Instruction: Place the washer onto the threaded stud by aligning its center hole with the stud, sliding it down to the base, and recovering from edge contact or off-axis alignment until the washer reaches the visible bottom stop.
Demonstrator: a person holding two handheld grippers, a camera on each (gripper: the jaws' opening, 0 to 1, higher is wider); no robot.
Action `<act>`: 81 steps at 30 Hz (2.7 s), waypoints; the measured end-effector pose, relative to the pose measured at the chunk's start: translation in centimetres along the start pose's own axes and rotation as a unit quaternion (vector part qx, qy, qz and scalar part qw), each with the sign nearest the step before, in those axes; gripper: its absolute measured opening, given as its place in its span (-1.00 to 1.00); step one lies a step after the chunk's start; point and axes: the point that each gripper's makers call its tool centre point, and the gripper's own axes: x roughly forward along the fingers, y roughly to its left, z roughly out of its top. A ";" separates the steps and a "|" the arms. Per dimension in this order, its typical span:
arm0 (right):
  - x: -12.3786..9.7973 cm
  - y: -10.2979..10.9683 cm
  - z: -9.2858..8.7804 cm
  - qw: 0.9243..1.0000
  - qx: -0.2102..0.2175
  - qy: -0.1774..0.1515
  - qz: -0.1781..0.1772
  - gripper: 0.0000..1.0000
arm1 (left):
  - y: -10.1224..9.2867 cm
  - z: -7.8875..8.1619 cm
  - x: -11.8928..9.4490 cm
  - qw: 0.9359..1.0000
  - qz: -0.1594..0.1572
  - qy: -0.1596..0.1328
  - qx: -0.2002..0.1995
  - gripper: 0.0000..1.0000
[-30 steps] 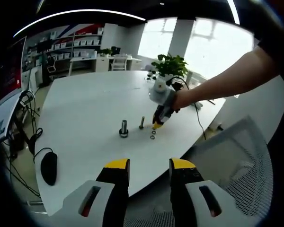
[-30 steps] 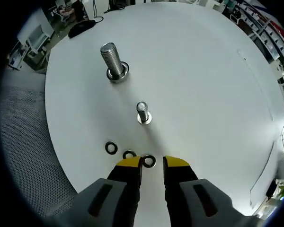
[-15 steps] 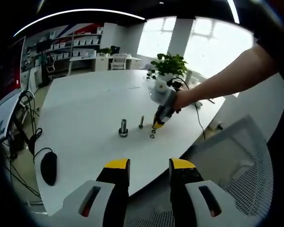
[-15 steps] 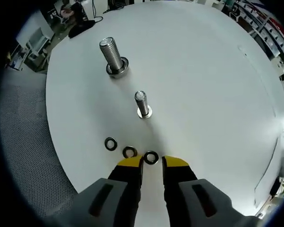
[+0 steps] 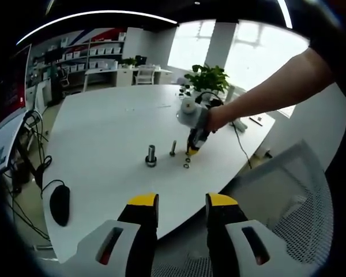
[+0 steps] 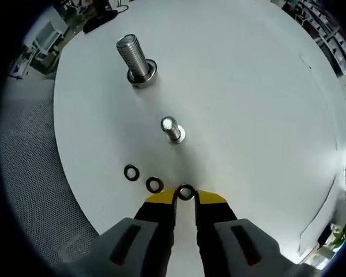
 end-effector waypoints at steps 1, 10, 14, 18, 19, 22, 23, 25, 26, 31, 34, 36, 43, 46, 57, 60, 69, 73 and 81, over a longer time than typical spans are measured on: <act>0.0 0.1 0.0 1.000 0.000 0.002 -0.002 -0.71 | 0.0 0.1 0.0 1.000 0.000 -0.001 -0.001 -0.39; 0.0 -0.2 0.0 0.999 0.005 -0.034 -0.035 -0.71 | -0.2 -0.1 0.0 1.000 -0.003 0.004 -0.003 -0.40; 0.0 0.2 -0.2 0.996 0.042 -0.076 -0.034 -0.72 | -0.1 0.0 0.0 1.000 -0.001 0.003 -0.003 -0.40; -0.2 0.2 -0.4 0.994 0.048 -0.093 -0.037 -0.73 | -0.1 0.1 -0.1 1.000 0.001 0.001 0.001 -0.40; -0.2 0.0 -0.2 0.993 0.039 -0.102 -0.045 -0.73 | 0.0 0.1 -0.1 1.000 0.002 0.001 0.001 -0.40; -0.3 0.1 -0.5 0.991 0.045 -0.112 -0.055 -0.74 | 0.0 0.0 -0.1 1.000 0.002 0.002 -0.001 -0.39; -0.4 0.1 -0.5 0.990 0.053 -0.118 -0.055 -0.74 | 0.0 0.0 -0.1 1.000 0.004 0.002 -0.001 -0.39; -0.8 -0.3 -0.2 0.987 0.069 -0.136 -0.050 -0.74 | 0.1 0.1 -0.1 1.000 0.007 0.000 0.001 -0.39; -1.3 -0.2 -0.3 0.987 0.069 -0.138 -0.047 -0.74 | 0.2 0.1 -0.1 1.000 0.008 0.000 0.002 -0.39; -2.6 0.0 -0.5 0.986 0.064 -0.147 -0.042 -0.74 | 0.4 0.1 -0.1 1.000 0.011 0.001 0.003 -0.39; -3.5 0.1 -0.6 0.983 0.073 -0.163 -0.044 -0.74 | 0.2 0.1 -0.2 1.000 0.012 0.002 0.005 -0.39; -4.8 0.1 -0.4 0.979 0.087 -0.179 -0.045 -0.74 | 0.5 -0.1 -0.1 1.000 0.015 0.004 0.004 -0.39; -7.3 -0.2 0.3 0.972 0.109 -0.201 -0.050 -0.73 | 0.6 -0.3 -0.1 1.000 0.019 0.011 0.004 -0.37; -8.1 0.1 1.1 0.969 0.127 -0.207 -0.049 -0.73 | 0.3 -0.4 0.0 1.000 0.013 0.010 0.007 -0.37; -9.6 1.5 2.8 0.981 0.099 -0.152 -0.071 -0.73 | 0.8 -1.3 0.2 0.999 0.022 0.028 0.008 -0.36; -9.7 1.0 3.6 0.981 0.098 -0.147 -0.076 -0.73 | 0.5 -0.8 0.1 1.000 0.009 0.009 -0.002 -0.35; -9.2 0.1 5.0 0.981 0.104 -0.142 -0.076 -0.73 | -0.5 -0.2 -0.3 1.000 -0.003 0.006 0.004 -0.35; -8.5 -0.1 4.8 0.984 0.095 -0.139 -0.066 -0.73 | -0.5 -0.2 -0.2 1.000 -0.005 0.010 0.004 -0.36; -8.5 0.2 4.5 0.984 0.084 -0.142 -0.059 -0.73 | -0.2 -0.5 -0.1 1.000 -0.005 0.009 0.001 -0.37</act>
